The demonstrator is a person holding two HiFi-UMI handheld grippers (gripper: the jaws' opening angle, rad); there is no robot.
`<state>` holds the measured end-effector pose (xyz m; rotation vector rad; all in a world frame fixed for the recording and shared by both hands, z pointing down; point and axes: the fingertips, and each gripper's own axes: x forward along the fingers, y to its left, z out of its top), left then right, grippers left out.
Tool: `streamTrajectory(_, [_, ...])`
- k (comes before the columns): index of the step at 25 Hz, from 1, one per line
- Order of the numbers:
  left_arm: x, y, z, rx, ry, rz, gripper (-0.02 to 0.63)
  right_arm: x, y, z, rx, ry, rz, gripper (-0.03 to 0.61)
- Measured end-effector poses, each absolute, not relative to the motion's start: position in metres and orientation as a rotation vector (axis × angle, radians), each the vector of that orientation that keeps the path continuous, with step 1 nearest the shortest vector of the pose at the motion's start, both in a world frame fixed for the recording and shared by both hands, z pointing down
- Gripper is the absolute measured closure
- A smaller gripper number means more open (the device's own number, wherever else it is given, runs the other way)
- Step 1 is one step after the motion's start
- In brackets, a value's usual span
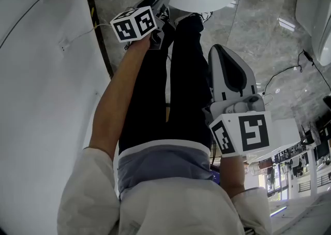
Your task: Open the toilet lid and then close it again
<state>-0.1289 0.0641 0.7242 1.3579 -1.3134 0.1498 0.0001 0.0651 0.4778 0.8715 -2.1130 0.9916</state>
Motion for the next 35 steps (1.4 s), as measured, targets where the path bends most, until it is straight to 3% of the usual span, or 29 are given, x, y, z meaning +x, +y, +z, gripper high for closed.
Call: streamTrajectory(35, [-0.130, 0.047, 0.643, 1.383, -1.308, 0.005, 0.431, -0.005, 0.047, 0.405, 0.934, -2.198, 0.931, 0.568])
